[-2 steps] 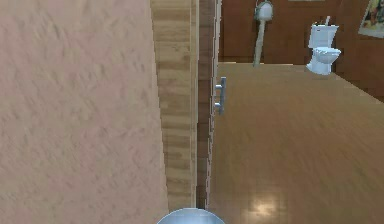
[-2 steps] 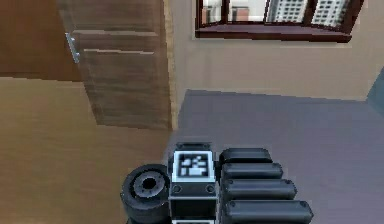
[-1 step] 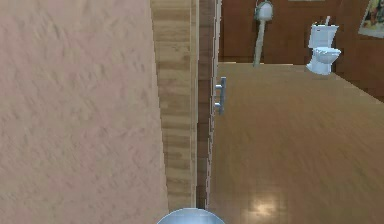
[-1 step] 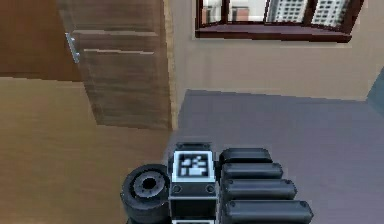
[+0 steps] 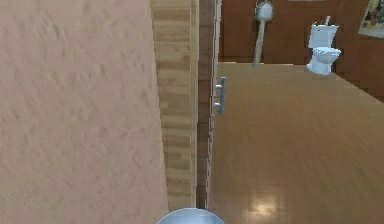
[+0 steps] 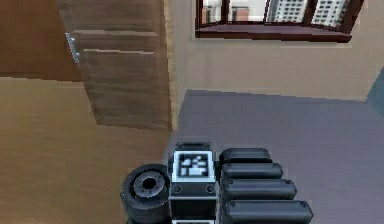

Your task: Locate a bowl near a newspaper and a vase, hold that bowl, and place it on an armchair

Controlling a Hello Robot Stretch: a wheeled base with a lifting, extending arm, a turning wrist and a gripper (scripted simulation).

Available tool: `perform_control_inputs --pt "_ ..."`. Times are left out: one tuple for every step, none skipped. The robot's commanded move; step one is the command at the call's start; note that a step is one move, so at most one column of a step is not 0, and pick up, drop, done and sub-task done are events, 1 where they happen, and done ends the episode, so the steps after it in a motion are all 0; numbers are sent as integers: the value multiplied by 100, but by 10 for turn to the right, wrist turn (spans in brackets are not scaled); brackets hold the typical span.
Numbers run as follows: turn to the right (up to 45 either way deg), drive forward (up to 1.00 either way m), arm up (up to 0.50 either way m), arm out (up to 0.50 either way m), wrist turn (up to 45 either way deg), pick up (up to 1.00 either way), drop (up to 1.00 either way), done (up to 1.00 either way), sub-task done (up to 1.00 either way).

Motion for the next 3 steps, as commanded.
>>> perform_control_inputs --pt "450 0 0 0 0 0 0 0 0" --pt "-450 0 0 0 0 0 0 0 0" --pt "-450 0 0 0 0 0 0 0 0"
